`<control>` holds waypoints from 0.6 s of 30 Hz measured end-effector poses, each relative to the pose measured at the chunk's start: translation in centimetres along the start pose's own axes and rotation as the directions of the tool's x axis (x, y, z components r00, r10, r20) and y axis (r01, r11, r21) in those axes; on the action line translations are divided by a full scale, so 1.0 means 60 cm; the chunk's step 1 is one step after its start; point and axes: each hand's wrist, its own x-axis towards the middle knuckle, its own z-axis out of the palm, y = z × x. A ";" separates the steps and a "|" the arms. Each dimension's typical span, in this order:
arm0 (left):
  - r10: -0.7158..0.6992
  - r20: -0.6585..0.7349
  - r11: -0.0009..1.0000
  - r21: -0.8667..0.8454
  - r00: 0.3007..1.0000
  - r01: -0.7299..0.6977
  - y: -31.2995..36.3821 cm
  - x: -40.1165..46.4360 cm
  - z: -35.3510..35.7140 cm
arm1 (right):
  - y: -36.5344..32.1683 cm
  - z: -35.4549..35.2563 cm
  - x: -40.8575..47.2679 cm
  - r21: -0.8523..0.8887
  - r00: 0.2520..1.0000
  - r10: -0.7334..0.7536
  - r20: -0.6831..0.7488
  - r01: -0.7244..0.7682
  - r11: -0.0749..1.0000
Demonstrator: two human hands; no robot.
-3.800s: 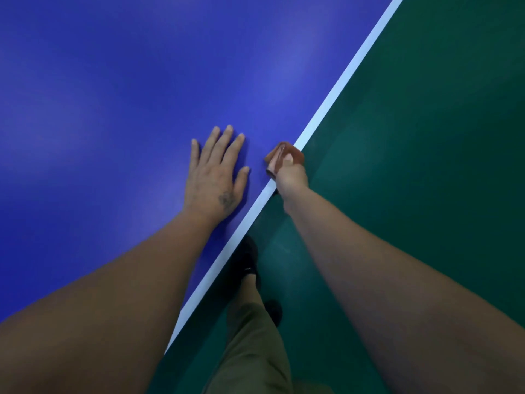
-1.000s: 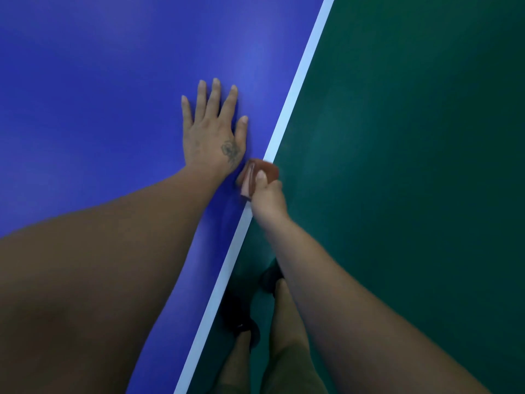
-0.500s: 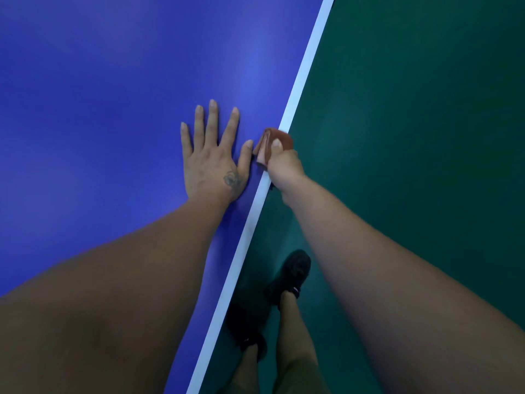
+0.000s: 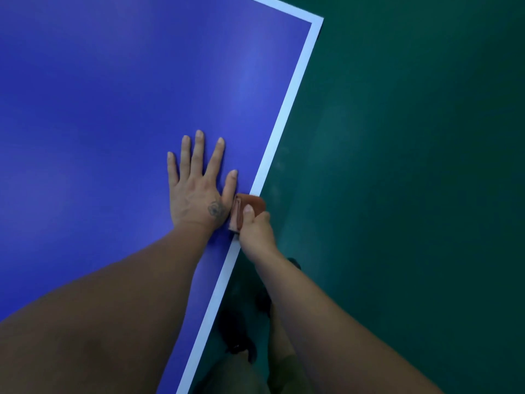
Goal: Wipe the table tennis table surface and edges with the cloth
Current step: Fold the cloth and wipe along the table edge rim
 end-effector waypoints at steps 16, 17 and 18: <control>0.020 -0.093 1.000 0.000 0.996 -0.021 0.001 0.001 0.009 | -0.203 -0.118 0.110 0.012 0.993 -0.069 -0.096 0.070 0.997; 0.020 -0.097 1.000 0.002 0.995 -0.020 0.001 0.001 0.009 | -0.216 -0.125 0.115 0.019 0.993 -0.058 -0.107 0.061 0.998; 0.019 -0.097 1.000 0.005 0.995 -0.018 0.001 0.001 0.009 | -0.227 -0.130 0.119 0.022 0.993 -0.050 -0.108 0.053 0.998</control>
